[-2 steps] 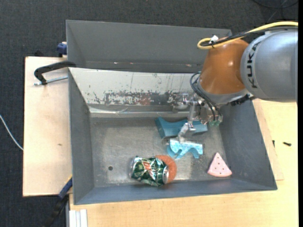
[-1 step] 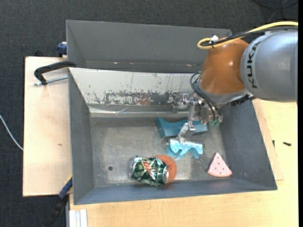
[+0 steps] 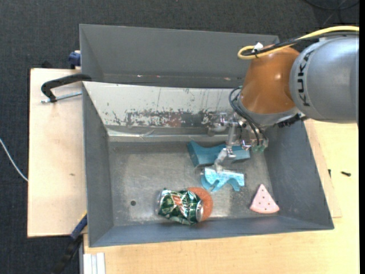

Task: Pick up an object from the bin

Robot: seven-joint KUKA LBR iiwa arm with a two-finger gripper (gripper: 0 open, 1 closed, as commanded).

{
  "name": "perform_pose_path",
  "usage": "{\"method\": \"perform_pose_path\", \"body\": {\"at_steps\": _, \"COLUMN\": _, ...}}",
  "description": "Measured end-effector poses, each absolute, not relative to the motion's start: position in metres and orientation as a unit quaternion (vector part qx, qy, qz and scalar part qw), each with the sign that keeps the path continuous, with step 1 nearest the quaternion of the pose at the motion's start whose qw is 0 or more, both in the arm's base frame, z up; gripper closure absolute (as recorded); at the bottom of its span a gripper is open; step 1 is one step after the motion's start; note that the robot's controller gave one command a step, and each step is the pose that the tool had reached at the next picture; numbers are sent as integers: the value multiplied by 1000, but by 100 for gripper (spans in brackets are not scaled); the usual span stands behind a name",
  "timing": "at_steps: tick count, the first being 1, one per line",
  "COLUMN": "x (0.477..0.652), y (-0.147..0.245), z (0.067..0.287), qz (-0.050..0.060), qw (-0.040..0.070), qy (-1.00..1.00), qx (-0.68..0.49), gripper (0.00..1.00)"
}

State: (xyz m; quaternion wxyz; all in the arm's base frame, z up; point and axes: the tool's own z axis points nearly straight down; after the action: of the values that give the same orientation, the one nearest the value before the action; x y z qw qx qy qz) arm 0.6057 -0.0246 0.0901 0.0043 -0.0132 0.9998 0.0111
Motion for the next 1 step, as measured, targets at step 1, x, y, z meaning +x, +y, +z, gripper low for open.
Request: {"method": "perform_pose_path", "body": {"at_steps": 1, "x": 606, "y": -25, "z": 90, "qz": 11, "qw": 6, "qy": 1000, "qx": -13, "gripper": 100}}
